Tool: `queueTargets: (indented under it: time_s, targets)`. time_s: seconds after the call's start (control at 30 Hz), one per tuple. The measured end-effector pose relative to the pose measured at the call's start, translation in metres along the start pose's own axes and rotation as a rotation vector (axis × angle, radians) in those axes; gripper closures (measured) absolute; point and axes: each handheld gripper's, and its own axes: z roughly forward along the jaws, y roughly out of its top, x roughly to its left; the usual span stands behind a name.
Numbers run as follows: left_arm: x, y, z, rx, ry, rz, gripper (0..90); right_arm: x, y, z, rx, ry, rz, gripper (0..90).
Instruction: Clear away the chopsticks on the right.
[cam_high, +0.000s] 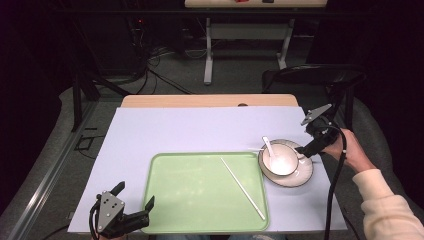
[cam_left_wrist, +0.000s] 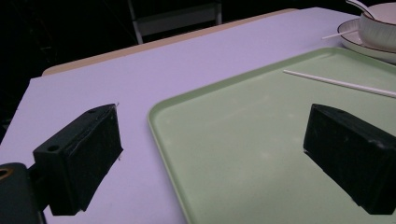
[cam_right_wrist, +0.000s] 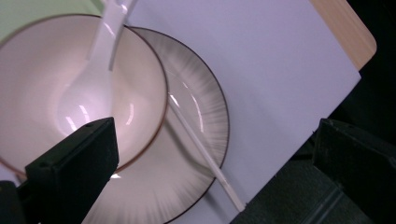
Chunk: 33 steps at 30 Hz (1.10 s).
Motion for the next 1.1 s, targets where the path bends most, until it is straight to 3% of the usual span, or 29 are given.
queueTargets:
  time_s: [0.07, 0.1, 0.2, 0.33, 0.4, 0.5, 0.67, 0.83, 1.1]
  targets:
    - [0.000, 0.000, 0.000, 0.000, 0.000, 0.000, 4.3, -0.008, 0.000, 0.009, 0.020, 0.014, -0.007, 0.0]
    - [0.000, 0.000, 0.000, -0.002, 0.002, -0.001, 4.3, -0.013, 0.000, 0.018, 0.069, 0.019, -0.008, 0.0]
    - [0.000, 0.000, 0.000, -0.005, 0.003, -0.004, 4.3, -0.018, 0.000, 0.030, 0.108, 0.038, -0.014, 0.2]
    - [0.000, 0.000, -0.001, -0.007, 0.002, -0.006, 4.3, -0.023, -0.002, 0.042, 0.159, 0.028, -0.012, 13.2]
    - [0.000, 0.000, -0.001, -0.007, 0.002, -0.006, 4.3, -0.025, -0.004, 0.046, 0.164, 0.053, -0.008, 21.1]
    - [0.000, 0.000, -0.001, -0.007, 0.002, -0.005, 4.3, -0.024, -0.007, 0.053, 0.187, 0.080, -0.014, 32.8]
    - [0.000, 0.000, 0.000, 0.001, 0.004, -0.001, 4.3, -0.016, -0.011, 0.064, 0.228, 0.106, -0.092, 43.5]
    - [0.000, 0.000, 0.000, -0.006, 0.008, -0.008, 4.4, -0.013, -0.012, 0.072, 0.243, 0.123, -0.107, 59.8]
    - [0.001, 0.000, 0.000, -0.001, 0.007, -0.006, 4.3, -0.006, -0.017, 0.078, 0.252, 0.125, -0.124, 74.3]
